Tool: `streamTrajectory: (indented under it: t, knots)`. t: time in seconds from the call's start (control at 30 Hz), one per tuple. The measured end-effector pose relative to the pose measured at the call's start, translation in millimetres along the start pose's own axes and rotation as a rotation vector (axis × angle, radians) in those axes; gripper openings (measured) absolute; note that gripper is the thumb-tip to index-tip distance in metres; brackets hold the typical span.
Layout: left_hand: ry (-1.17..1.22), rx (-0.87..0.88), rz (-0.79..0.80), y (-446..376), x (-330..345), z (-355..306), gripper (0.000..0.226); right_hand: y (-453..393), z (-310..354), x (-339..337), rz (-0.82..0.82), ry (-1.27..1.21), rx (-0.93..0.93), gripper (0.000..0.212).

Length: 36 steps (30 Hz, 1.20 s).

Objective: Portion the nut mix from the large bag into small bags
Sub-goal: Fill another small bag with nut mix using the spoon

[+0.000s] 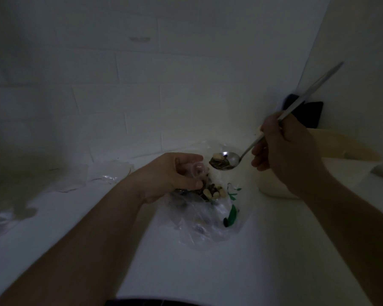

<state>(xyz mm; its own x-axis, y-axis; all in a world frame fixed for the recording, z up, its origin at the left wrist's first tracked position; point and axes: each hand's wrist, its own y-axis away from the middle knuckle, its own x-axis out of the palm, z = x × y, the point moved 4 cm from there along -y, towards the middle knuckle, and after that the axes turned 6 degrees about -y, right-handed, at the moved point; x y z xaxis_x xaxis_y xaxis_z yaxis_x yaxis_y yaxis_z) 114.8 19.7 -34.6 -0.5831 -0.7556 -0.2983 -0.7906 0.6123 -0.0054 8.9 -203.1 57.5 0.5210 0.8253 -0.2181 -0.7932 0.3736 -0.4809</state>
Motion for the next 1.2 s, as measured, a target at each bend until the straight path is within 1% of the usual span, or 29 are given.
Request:
streamTrajectory:
  t: [0.07,0.17,0.27,0.33,0.43,0.57,0.63,0.73,0.8,0.9,0.97,1.2]
  knots:
    - [0.006,-0.005,0.031,1.1,-0.7,0.2,0.068,0.1,4.3,1.8,0.008,0.014,-0.019,0.026]
    - [0.038,0.002,0.060,2.1,-1.2,-1.2,0.077,1.5,12.9,4.4,0.036,0.043,-0.064,0.024]
    - [0.027,0.012,0.090,1.4,-2.4,1.4,0.071,3.8,21.0,7.3,0.072,0.078,-0.104,0.024]
    - [0.029,0.029,0.120,0.8,-3.2,4.1,0.072,4.3,25.7,7.7,0.079,0.076,-0.111,0.024]
    - [0.038,0.034,0.122,1.1,-4.2,2.7,0.068,4.1,31.2,8.1,0.091,0.089,-0.112,0.023]
    - [0.035,0.058,0.028,1.2,1.7,-4.7,0.057,3.4,34.7,8.1,0.100,0.122,-0.130,0.022]
    - [-0.008,0.052,-0.078,1.2,5.5,-9.4,0.060,2.4,36.6,8.4,0.107,0.163,-0.159,0.021]
    - [-0.135,0.072,-0.249,1.8,9.3,-17.1,0.064,2.0,40.9,10.6,0.120,0.244,-0.215,0.019]
    - [-0.214,0.099,-0.307,1.3,12.5,-20.1,0.069,2.6,42.4,13.6,0.135,0.277,-0.243,0.020]
    - [-0.282,0.133,-0.331,2.4,19.7,-22.8,0.075,3.8,42.6,20.0,0.170,0.321,-0.285,0.017]
    - [-0.315,0.149,-0.338,2.9,23.8,-24.7,0.078,4.7,45.0,25.5,0.191,0.395,-0.343,0.017]
    - [-0.358,0.178,-0.401,0.2,30.4,-22.4,0.084,12.8,50.6,46.8,0.310,0.587,-0.519,0.029]
